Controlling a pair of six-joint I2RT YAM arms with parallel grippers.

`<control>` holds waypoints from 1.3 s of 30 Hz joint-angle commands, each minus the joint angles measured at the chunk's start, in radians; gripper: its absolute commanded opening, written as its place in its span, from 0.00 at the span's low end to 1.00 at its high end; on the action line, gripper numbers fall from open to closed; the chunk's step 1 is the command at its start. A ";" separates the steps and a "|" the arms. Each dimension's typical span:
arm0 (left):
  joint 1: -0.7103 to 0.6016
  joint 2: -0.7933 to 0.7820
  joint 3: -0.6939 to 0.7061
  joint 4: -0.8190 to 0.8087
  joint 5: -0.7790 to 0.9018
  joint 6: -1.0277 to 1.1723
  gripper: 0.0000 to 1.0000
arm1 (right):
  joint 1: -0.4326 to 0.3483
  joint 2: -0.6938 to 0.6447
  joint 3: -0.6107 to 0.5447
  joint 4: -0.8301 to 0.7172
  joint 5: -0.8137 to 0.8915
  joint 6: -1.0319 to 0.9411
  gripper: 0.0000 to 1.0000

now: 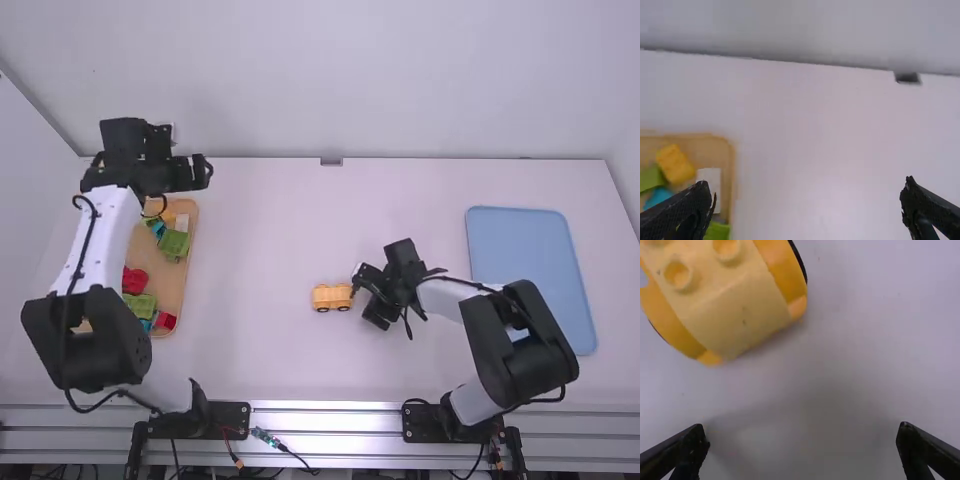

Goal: Assemble lego blocks to make yellow taxi

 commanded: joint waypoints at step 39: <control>0.104 0.648 0.579 -0.246 -0.219 -0.255 0.99 | 0.004 -0.066 0.055 0.044 0.098 0.119 0.99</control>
